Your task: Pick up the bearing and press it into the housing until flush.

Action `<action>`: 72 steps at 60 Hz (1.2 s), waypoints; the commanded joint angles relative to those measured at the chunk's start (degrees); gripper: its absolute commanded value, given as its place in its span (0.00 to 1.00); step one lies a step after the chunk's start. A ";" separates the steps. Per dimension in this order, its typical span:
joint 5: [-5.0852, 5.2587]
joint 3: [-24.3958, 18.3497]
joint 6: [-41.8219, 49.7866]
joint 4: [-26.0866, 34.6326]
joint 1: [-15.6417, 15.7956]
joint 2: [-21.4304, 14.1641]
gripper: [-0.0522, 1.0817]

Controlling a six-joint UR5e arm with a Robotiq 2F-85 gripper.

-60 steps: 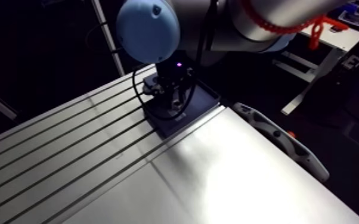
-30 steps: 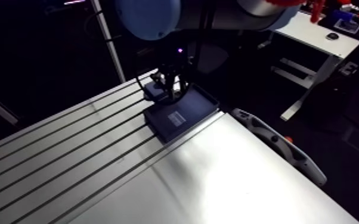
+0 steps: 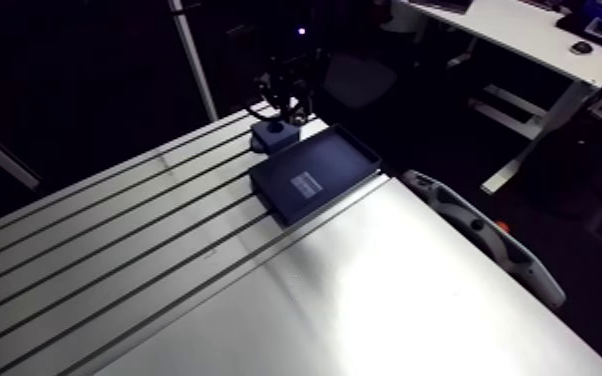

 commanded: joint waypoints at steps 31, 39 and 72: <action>0.09 -8.29 3.44 2.85 3.13 6.82 0.87; 0.17 -8.41 3.46 2.85 3.47 7.19 0.87; 0.27 -8.92 3.46 2.41 4.03 9.04 0.87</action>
